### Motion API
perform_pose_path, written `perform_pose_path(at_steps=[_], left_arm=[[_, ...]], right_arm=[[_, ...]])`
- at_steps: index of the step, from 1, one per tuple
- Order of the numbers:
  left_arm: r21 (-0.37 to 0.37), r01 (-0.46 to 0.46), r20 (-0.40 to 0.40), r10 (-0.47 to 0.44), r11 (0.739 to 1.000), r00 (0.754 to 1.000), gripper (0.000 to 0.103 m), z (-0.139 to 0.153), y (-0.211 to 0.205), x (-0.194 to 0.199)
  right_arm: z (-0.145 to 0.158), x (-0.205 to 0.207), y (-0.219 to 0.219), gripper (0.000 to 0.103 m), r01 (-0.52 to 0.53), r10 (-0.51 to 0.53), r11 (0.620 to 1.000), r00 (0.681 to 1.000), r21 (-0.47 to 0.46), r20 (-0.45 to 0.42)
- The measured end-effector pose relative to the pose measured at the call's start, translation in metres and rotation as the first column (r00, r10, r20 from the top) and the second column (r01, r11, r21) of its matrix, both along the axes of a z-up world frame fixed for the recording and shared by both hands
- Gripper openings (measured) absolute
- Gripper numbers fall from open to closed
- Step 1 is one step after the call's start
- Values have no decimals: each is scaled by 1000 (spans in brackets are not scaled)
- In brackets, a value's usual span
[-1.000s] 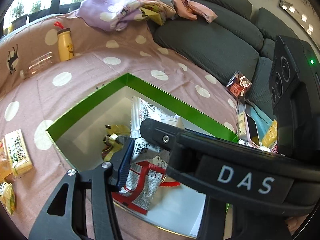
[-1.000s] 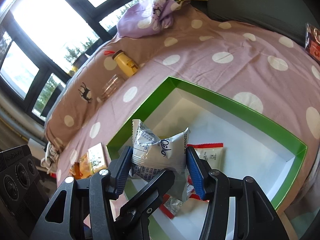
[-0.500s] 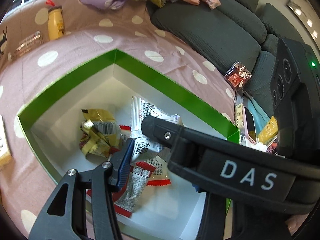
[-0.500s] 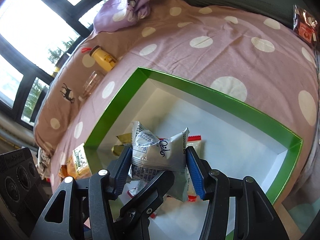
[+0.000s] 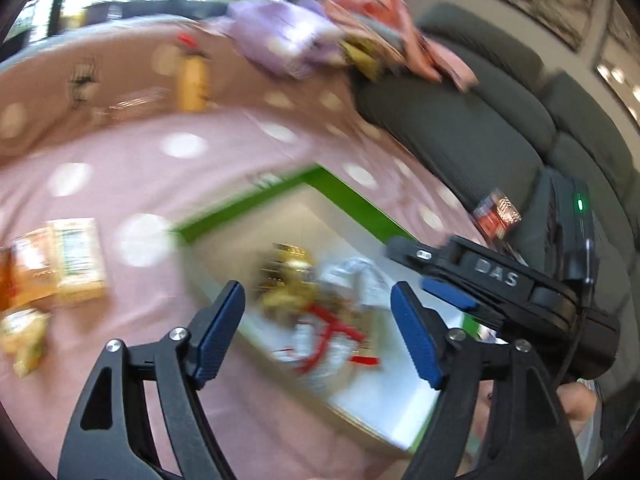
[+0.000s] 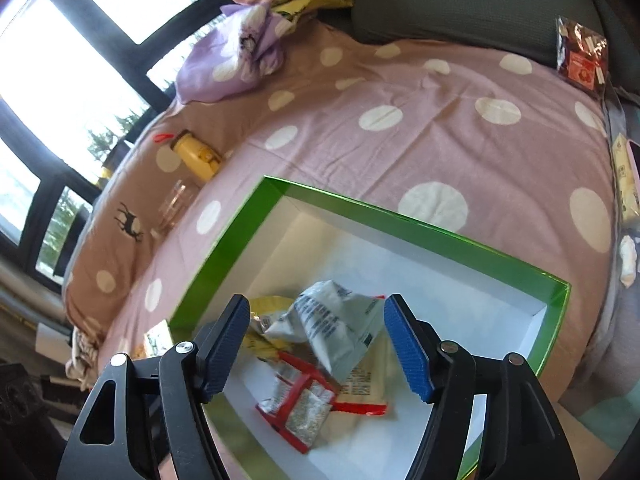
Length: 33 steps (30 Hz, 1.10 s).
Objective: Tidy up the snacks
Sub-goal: 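Carry the white bag into the green box and open the right gripper, then move the right gripper back to the snack pile, then grasp the pale green snack bag with the right gripper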
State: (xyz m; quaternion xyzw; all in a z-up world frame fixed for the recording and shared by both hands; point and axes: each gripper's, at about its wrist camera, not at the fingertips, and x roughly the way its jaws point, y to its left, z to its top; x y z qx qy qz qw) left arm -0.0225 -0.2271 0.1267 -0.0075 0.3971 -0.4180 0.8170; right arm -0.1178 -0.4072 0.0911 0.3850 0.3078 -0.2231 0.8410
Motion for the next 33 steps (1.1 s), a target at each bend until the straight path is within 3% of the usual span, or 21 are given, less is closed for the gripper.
perform_pose_path(at_steps=[1, 5, 7, 10, 14, 17, 21, 25, 30, 33], left_arm=[[-8, -51, 10, 52, 999, 999, 84, 5, 18, 3], [11, -229, 64, 228, 973, 972, 86, 17, 80, 8], [32, -325, 92, 321, 945, 942, 95, 17, 113, 12], [8, -447, 101, 444, 894, 890, 98, 13, 162, 20], [-1, -541, 58, 541, 841, 839, 99, -7, 204, 37], [17, -572, 6, 572, 820, 820, 99, -28, 215, 54], [71, -574, -99, 578, 816, 810, 97, -59, 216, 76], [118, -563, -130, 575, 818, 808, 97, -76, 209, 90], [125, -552, -213, 565, 825, 797, 95, -94, 212, 104], [118, -551, -263, 561, 826, 785, 91, -102, 216, 111]], right_arm=[[3, 3, 5, 83, -14, 15, 1000, 1000, -9, 11], [15, 20, 33, 86, -114, 116, 992, 991, -47, 59], [22, 32, 54, 86, -167, 173, 982, 983, -88, 62], [28, 48, 82, 86, -241, 251, 960, 966, -141, 56], [28, 77, 120, 86, -409, 424, 903, 900, -133, 104], [19, 103, 145, 86, -528, 534, 846, 837, -79, 118], [5, 146, 177, 86, -640, 639, 768, 765, -14, 80], [-12, 189, 222, 86, -762, 762, 647, 647, 35, -9], [-36, 232, 261, 86, -810, 810, 583, 572, 63, -128], [-50, 243, 274, 75, -828, 821, 557, 538, 62, -190]])
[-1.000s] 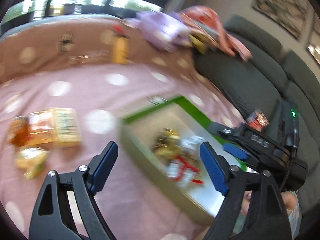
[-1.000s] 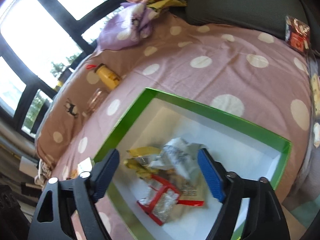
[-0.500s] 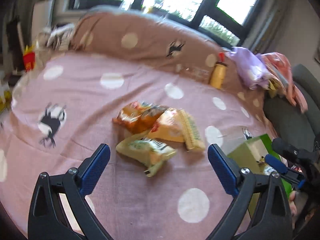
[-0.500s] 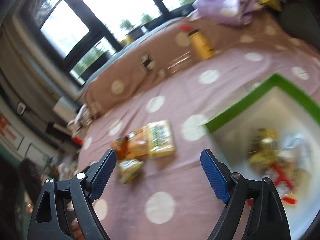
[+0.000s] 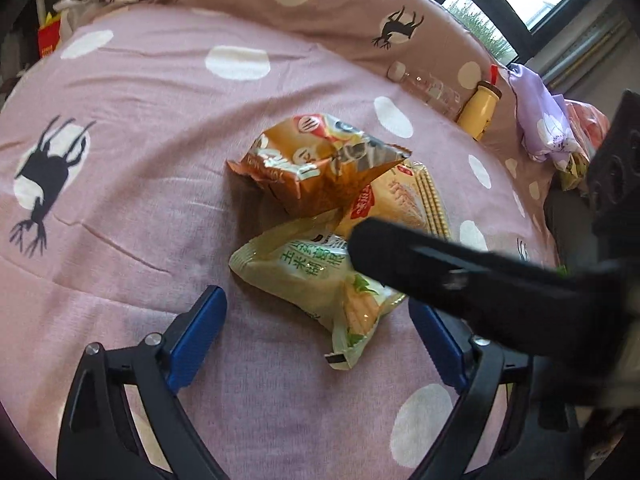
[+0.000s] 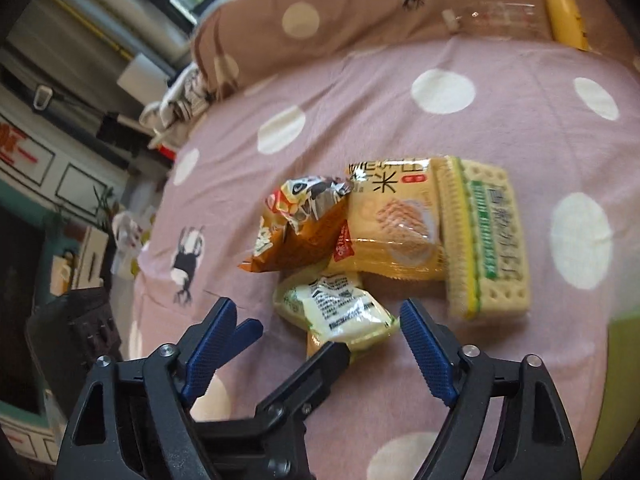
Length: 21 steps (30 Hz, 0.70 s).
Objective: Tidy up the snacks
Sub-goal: 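Grasp the pale green snack bag with the right gripper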
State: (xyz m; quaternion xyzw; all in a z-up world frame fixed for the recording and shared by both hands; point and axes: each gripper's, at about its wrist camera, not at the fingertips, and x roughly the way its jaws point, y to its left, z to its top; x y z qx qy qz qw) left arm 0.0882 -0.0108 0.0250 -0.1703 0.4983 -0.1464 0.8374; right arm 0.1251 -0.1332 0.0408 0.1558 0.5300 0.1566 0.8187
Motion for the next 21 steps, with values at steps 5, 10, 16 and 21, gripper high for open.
perform_pose_path(at_steps=[5, 10, 16, 21], left_arm=[[36, 24, 11, -25, 999, 1000, 80, -1, -1, -1], [36, 76, 20, -77, 996, 997, 55, -4, -7, -5], [62, 109, 35, -111, 992, 993, 42, 3, -14, -16], [44, 137, 107, -141, 990, 984, 39, 26, -21, -35]], right_arm=[[-19, 8, 11, 64, -43, 40, 997, 998, -64, -47], [-32, 9, 8, 56, -59, 59, 998, 995, 7, -81], [-27, -4, 7, 46, -52, 54, 998, 997, 29, -61], [1, -31, -5, 45, -14, 14, 999, 1000, 39, 15]])
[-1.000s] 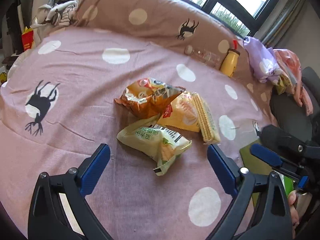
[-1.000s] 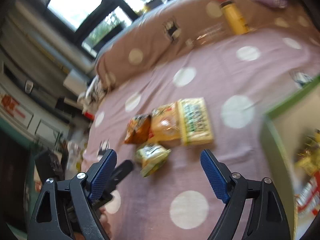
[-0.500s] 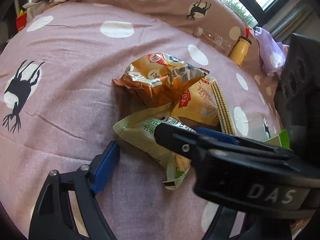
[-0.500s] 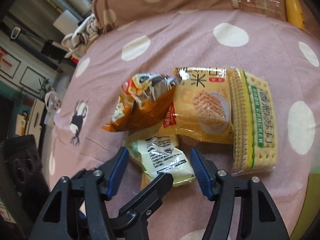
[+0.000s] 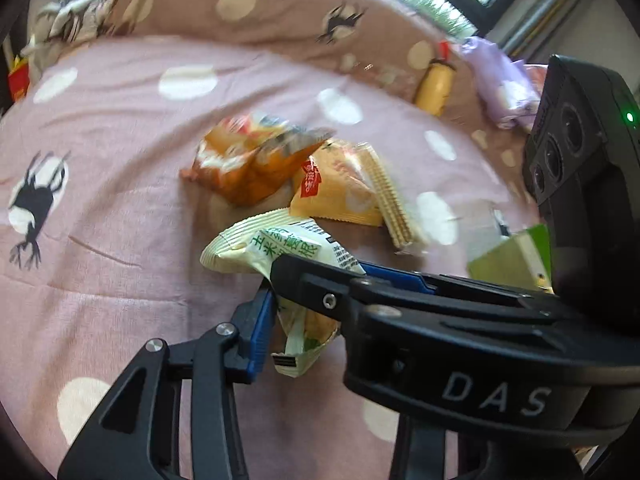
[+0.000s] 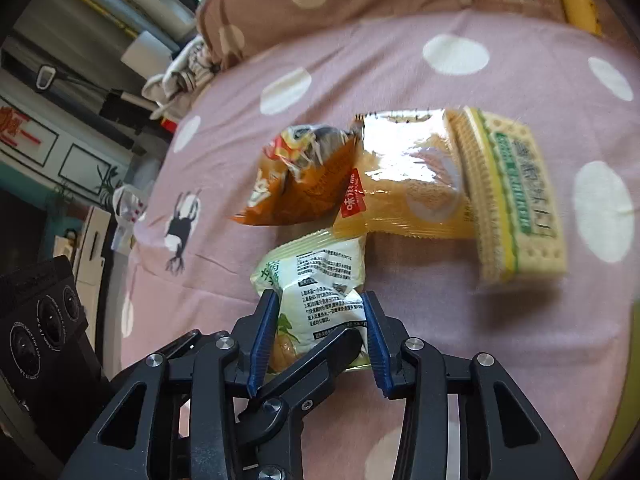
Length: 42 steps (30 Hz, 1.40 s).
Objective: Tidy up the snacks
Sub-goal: 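Grasp the pale green snack bag with the right gripper, then carry the pale green bag into the green box and release it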
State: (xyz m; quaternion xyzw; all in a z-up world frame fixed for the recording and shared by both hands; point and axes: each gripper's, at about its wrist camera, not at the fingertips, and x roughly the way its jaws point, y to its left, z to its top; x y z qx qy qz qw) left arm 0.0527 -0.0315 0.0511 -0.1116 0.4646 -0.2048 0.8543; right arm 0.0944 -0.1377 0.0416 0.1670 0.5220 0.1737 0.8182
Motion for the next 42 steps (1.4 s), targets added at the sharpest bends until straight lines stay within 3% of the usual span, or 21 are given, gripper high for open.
perform_pose_path(at_steps=[8, 14, 21, 30, 42], left_arm=[[-36, 71, 136, -65, 997, 989, 39, 42, -15, -37], [-44, 170, 196, -158, 985, 968, 39, 58, -35, -54], [8, 225, 242, -220, 974, 945, 39, 63, -57, -68], [7, 290, 271, -281, 957, 921, 38, 66, -98, -76], [56, 418, 316, -413, 907, 854, 37, 78, -162, -80]], right_arm=[[50, -48, -15, 45, 75, -71, 997, 988, -28, 139], [70, -80, -32, 45, 170, -158, 985, 966, -43, 205], [71, -103, -53, 45, 230, -224, 973, 940, 9, 255], [76, -124, -88, 45, 306, -296, 952, 911, 10, 286], [84, -153, -152, 45, 469, -460, 881, 823, 58, 332]])
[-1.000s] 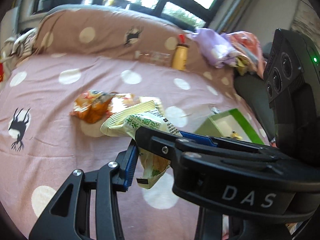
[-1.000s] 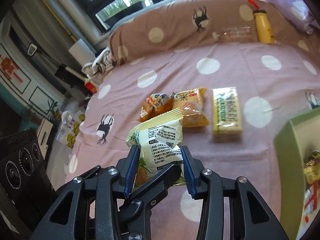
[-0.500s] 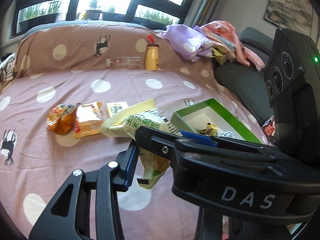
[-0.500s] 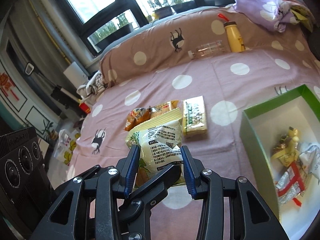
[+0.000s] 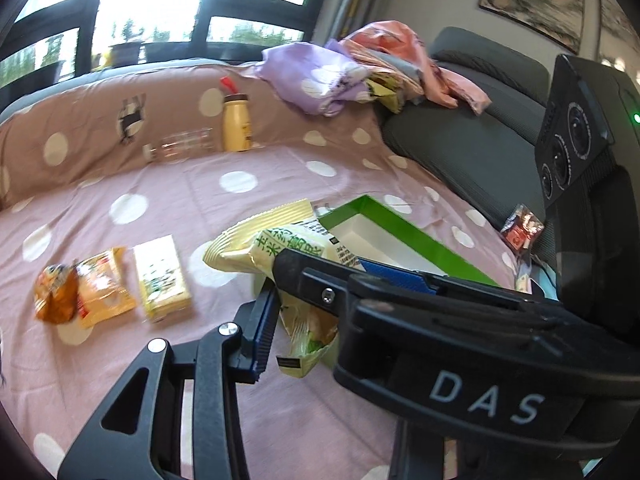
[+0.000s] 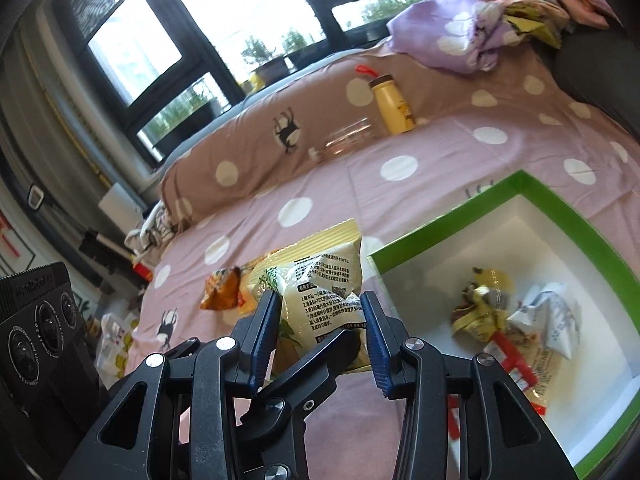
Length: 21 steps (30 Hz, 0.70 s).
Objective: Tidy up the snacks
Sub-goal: 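Carry the pale green bag into the green box and release it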
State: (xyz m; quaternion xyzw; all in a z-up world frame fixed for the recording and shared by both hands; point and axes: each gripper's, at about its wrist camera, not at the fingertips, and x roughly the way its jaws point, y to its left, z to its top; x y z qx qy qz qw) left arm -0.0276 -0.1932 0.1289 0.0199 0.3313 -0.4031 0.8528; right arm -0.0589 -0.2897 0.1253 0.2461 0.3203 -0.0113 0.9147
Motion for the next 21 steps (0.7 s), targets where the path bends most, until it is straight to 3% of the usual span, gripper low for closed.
perform_pose_path(at_steps=[11, 21], left_arm=[[32, 129, -2, -129, 991, 992, 37, -2, -52, -5], [71, 188, -14, -187, 980, 982, 36, -7, -85, -9]], right_arm=[[-6, -23, -48, 45, 150, -150, 987, 989, 57, 2], [-15, -34, -75, 45, 236, -235, 967, 972, 92, -22]])
